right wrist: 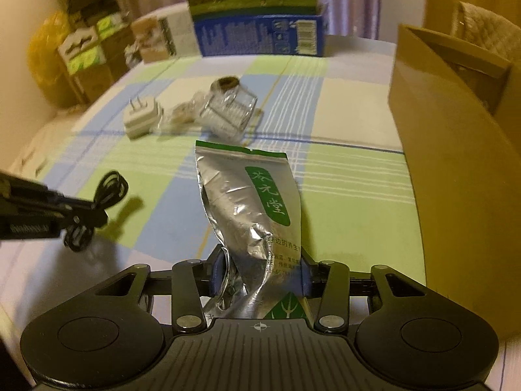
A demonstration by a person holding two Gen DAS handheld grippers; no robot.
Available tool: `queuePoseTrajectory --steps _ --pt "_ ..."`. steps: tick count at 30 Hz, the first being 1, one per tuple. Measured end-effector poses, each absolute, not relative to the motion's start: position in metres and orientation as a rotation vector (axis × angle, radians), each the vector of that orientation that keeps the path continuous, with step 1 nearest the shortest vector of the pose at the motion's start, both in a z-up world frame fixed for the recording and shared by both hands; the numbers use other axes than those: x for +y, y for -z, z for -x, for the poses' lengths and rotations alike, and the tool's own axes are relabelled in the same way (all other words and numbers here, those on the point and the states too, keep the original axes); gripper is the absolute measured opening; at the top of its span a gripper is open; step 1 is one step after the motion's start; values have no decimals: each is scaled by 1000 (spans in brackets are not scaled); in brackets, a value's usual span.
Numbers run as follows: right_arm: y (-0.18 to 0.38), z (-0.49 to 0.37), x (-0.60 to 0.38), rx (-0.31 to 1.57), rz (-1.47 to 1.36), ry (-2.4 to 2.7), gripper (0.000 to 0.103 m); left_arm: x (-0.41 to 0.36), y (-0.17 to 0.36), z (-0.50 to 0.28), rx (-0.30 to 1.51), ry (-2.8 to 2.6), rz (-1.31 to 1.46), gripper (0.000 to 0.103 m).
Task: Organize objects
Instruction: 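Lift the cable and tea bag and carry both toward the cardboard box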
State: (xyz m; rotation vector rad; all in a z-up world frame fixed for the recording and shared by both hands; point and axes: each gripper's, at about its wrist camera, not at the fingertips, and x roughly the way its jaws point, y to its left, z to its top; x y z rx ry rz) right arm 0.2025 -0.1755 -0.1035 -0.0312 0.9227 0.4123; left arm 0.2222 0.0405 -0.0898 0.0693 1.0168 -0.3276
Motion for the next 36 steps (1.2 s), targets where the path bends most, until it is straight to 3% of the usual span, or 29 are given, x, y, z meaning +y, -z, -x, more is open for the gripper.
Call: queuePoseTrajectory --steps 36 --pt "17 -112 -217 837 -44 -357 41 -46 19 -124 954 276 56 11"
